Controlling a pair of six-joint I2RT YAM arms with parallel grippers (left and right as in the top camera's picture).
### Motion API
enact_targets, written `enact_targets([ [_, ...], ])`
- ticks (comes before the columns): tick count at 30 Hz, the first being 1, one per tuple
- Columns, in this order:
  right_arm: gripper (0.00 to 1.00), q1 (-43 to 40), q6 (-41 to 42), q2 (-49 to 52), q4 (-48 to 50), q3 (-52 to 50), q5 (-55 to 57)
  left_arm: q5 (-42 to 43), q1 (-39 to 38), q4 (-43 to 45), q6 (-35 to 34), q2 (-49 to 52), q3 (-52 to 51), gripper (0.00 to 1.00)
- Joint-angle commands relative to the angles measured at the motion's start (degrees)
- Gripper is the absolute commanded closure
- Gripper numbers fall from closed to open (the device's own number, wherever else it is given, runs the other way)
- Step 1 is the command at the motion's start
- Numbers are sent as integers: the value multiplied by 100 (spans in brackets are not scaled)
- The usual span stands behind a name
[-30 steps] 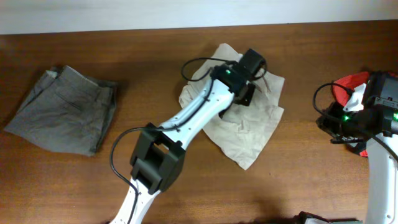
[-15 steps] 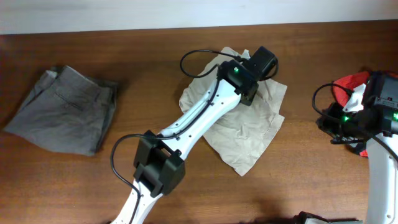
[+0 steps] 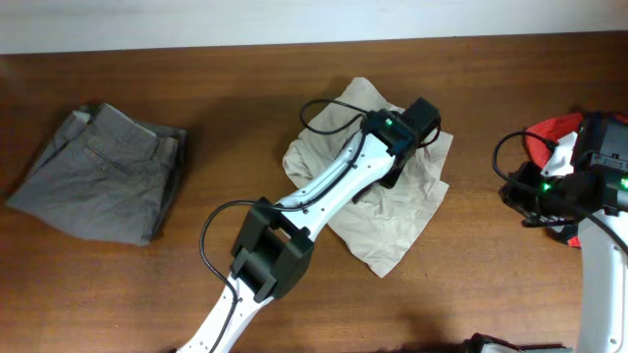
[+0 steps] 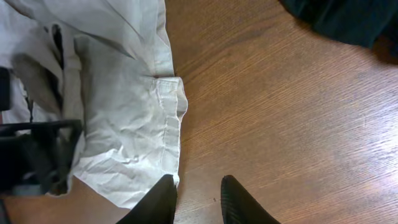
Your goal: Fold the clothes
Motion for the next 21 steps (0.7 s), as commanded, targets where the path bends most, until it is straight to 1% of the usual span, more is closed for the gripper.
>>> enact_targets([
  [1, 71, -33, -76, -107, 4, 120, 11, -28, 111, -319, 212, -317, 846, 35],
  [2, 71, -33, -76, -109, 4, 120, 11, -87, 166, -446, 256, -358, 1082, 34],
  [4, 71, -33, -79, -109, 2, 120, 11, -249, 348, -688, 328, -433, 1569, 28],
  [7, 70, -33, -120, -107, 2, 120, 9, -212, 649, -758, 459, -452, 1849, 28],
  [8, 71, -33, -120, -109, 4, 120, 7, -127, 756, -761, 459, -452, 1849, 35],
  [9, 70, -31, -125, -109, 24, 120, 2, 35, 855, -772, 468, -442, 1823, 46],
  [10, 71, -31, -229, -109, 48, 120, -46, 345, 966, -780, 549, -424, 1757, 59],
  [11, 71, -28, -323, -107, 83, 120, -131, 686, 1071, -785, 645, -417, 1674, 74],
  [12, 75, -15, -529, -105, 133, 120, -339, 994, 1167, -782, 708, -411, 1558, 89],
  [13, 80, 31, -660, -96, 160, 120, -551, 1335, 1296, -754, 713, -411, 1333, 99],
  [15, 86, 155, -675, -57, 240, 120, -708, 1580, 1419, -608, 715, -411, 964, 100],
  [16, 92, 229, -675, -26, 304, 118, -767, 1707, 1464, -516, 715, -411, 765, 100],
  [17, 95, 332, -675, 24, 398, 111, -846, 1838, 1502, -426, 726, -411, 579, 100],
  [21, 96, 835, -769, 317, 984, 42, -1303, 2691, 1648, 66, 951, -413, -461, 100],
])
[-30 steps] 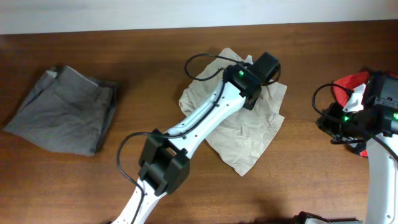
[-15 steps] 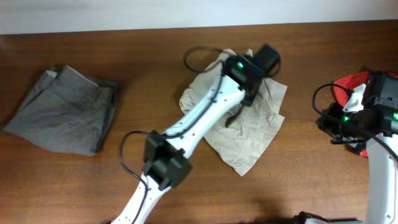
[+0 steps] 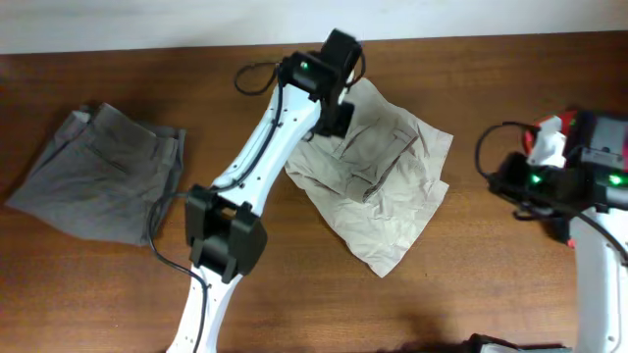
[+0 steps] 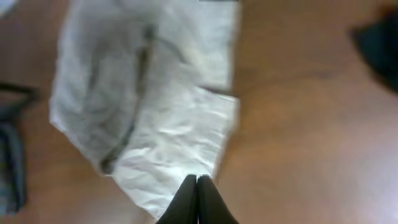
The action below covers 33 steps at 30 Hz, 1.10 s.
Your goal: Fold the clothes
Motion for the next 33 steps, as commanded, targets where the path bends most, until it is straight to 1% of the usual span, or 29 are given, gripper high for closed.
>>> enact_targets([
  [1, 96, 557, -319, 372, 518, 33, -754, 1200, 94, 350, 262, 7, -955, 100],
  [4, 96, 1045, -435, 883, 1132, 33, -901, 1287, 160, 715, 262, 7, -1668, 100],
  [11, 96, 1554, -389, 2264, 2522, 33, -1073, 1285, 306, 1023, 264, 4, -2605, 100],
  [13, 96, 1620, -361, 2726, 2953, 33, -1161, 1285, 345, 1069, 264, 7, -2710, 100],
  [16, 96, 1672, -85, 3335, 3462, 33, -1261, 1283, 413, 1147, 264, 4, -2750, 100],
  [18, 96, 1694, -87, 3685, 3753, 33, -1375, 1285, 431, 1220, 262, 7, -2750, 100],
  [22, 96, 1690, -81, 4295, 4210, 33, -1110, 1285, 428, 1300, 262, 4, -2750, 99],
  [25, 96, 1655, 24, 4586, 4400, 35, -643, 1285, 431, 1266, 264, 2, -2745, 99],
  [28, 96, 1626, 20, 4623, 4409, 37, -660, 1283, 452, 1189, 282, -70, -2739, 98],
  [29, 96, 1626, 15, 4581, 4393, 46, -780, 1281, 463, 1174, 282, -118, -2739, 98],
  [31, 95, 1628, -267, 4378, 4367, 55, -1412, 1263, 494, 1172, 284, -280, -2739, 98],
  [33, 95, 1628, -306, 4146, 4321, 57, -1871, 1220, 533, 1172, 289, -444, -2739, 97],
])
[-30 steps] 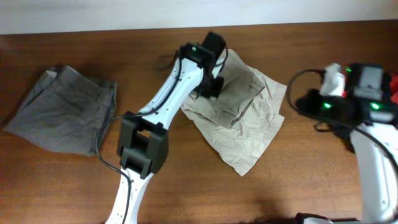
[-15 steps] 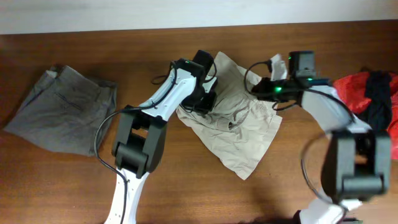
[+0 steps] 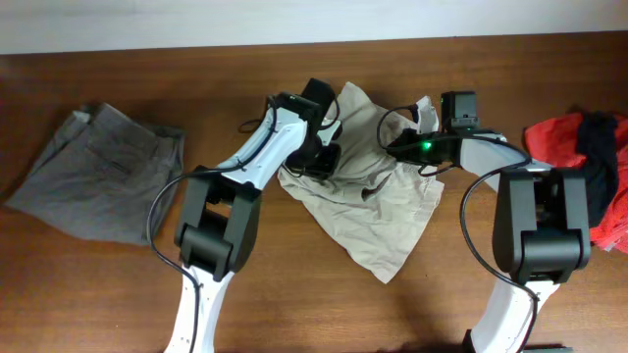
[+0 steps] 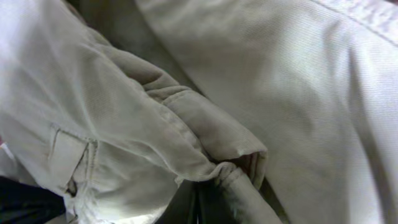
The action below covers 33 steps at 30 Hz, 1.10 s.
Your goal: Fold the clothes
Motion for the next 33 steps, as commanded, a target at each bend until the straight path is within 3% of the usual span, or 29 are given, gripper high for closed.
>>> enact_targets([
  [1, 95, 11, -225, -339, -127, 15, -815, -365, 179, -109, 140, -380, -170, 97],
  [4, 95, 28, -223, -898, -352, 15, -1370, -682, 278, -24, 157, -693, -162, 95],
  [12, 95, 431, -210, -1888, -1327, 15, -1491, -944, 671, 546, 157, -929, -164, 73],
  [15, 96, 894, -223, -1711, -1425, 2, -994, -949, 855, 848, 157, -922, -164, 63],
  [19, 96, 1453, -170, -1331, -1438, -2, -356, -927, 1025, 999, 160, -918, -164, 57],
  [25, 96, 1943, 988, -564, -1843, -2, 800, -918, 1237, 846, 249, -918, -164, 53],
  [29, 96, 1967, 1351, -240, -2262, -2, 824, -916, 1329, 730, 376, -918, -164, 50],
  [33, 96, 1974, 992, -341, -2315, 26, 726, -741, 1335, 787, 758, -918, -164, 47],
])
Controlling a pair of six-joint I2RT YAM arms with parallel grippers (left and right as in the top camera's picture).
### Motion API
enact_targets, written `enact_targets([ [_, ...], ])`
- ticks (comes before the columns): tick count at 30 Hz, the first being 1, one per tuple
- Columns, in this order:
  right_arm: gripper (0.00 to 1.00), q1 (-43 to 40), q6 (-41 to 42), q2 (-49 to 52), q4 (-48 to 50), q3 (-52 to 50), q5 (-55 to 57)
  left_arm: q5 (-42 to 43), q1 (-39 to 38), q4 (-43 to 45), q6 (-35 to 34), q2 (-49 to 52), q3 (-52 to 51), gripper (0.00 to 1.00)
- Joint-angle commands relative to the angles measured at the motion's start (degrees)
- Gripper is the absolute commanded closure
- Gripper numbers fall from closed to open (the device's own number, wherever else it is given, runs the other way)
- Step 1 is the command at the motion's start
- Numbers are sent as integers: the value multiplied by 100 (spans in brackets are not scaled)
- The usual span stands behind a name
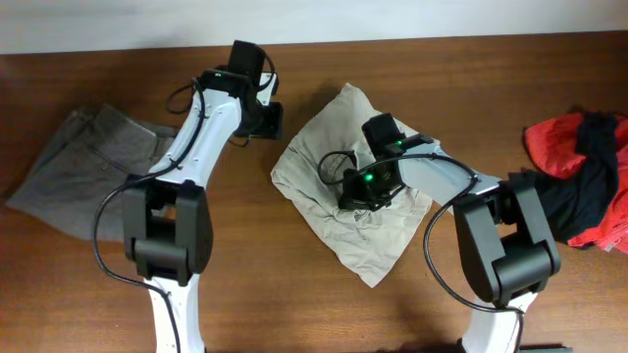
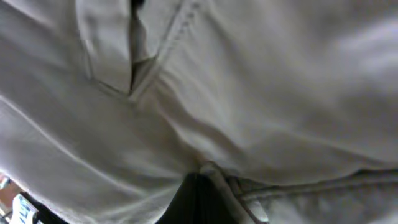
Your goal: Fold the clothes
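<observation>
A crumpled beige garment lies in the middle of the wooden table. My right gripper sits on its middle. In the right wrist view the gripper has its fingers pressed together on a fold of the beige cloth, which fills the frame. My left gripper hangs over bare wood up and to the left of the garment, apart from it. Its fingers are too small to read.
Folded grey trousers lie at the far left. A heap of red and black clothes sits at the right edge. A pale wall strip borders the table's far side.
My left gripper has left the beige garment's left edge and now hangs over the table up-left of it. My right gripper has moved from the garment's upper right to its middle, still pinching cloth.
First my left gripper was on the garment's upper right, while my right stood open over wood near the red heap. Then the left was at the garment's top left and the right was shut. Later both were on the garment. Now only the right grips it.
</observation>
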Motion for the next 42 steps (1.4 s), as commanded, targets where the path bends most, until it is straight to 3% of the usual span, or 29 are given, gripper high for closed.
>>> enact_targets([
  [1, 96, 20, -400, -105, -109, 46, 210, 247, 22, 90, 568, -107, -7, 43],
  [5, 95, 22, -1012, -833, -197, 74, 131, 1419, 22, 256, 1867, -107, -9, 34],
  [9, 95, 22, -1123, -1725, -354, 74, 175, 2234, 22, 273, 2411, -96, -11, 25],
  [17, 57, 22, -1123, -3233, -1191, 74, 1161, 2498, 35, 492, 2850, 236, -15, 14],
  [21, 56, 22, -1169, -3648, -1611, 74, 1397, 3276, 114, 481, 3042, 658, -15, 13],
  [31, 56, 22, -1294, -3880, -2149, 72, 1462, 3292, 114, 468, 3106, 1032, -15, 13],
  [33, 56, 22, -1292, -3880, -2127, 72, 1462, 3497, 50, 389, 3204, 1075, -15, 18],
  [39, 57, 22, -1283, -3880, -2177, 72, 1606, 4218, -129, -44, 3661, 1141, -15, 49],
  [42, 57, 22, -1285, -3880, -2205, 74, 1606, 4380, -129, -284, 3856, 1141, -15, 82],
])
